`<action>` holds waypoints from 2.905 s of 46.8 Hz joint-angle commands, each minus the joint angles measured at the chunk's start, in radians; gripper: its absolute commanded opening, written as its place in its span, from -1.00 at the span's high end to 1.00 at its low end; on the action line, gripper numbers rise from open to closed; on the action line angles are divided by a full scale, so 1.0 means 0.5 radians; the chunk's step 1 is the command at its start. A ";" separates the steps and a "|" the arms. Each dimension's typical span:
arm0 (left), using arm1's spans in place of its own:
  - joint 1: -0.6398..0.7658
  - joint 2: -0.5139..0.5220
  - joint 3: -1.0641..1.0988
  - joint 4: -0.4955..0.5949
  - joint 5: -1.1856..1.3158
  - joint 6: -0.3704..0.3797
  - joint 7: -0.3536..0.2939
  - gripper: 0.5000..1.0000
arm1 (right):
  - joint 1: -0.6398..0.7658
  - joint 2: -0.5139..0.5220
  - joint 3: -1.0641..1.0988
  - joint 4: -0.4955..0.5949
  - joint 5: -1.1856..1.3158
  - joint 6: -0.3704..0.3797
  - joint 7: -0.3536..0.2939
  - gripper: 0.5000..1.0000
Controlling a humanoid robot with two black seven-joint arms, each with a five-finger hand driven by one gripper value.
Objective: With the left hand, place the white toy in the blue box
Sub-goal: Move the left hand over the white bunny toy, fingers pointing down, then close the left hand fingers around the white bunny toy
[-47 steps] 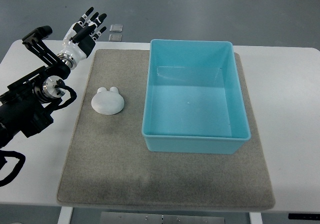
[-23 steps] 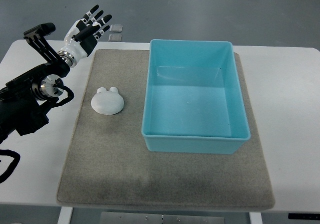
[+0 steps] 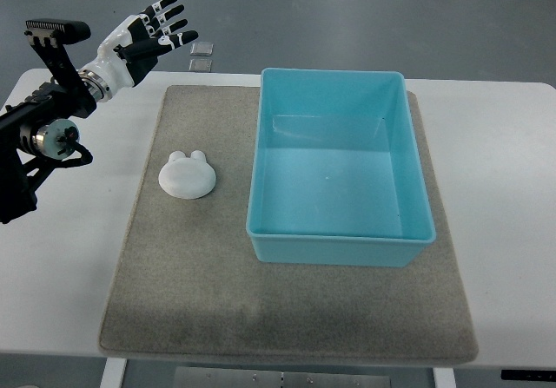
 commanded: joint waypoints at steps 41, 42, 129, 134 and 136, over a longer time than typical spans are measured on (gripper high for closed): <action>-0.111 0.572 0.357 -0.702 1.283 -0.344 -0.011 -0.98 | 0.000 0.000 0.000 0.000 0.000 0.000 0.002 -0.74; -0.111 0.578 0.357 -0.723 1.317 -0.348 -0.014 -0.98 | 0.000 0.000 0.000 0.000 0.000 0.000 -0.002 -0.74; -0.148 0.557 0.360 -0.892 2.569 -0.302 -0.008 -0.29 | 0.000 0.000 0.000 0.000 0.000 0.000 0.002 -0.74; -0.148 0.557 0.360 -0.892 2.581 -0.302 -0.008 0.08 | 0.000 0.000 0.000 0.000 0.000 0.000 0.002 -0.74; -0.148 0.557 0.360 -0.895 2.581 -0.302 -0.008 0.30 | 0.000 0.000 0.000 0.000 0.000 0.000 -0.002 -0.74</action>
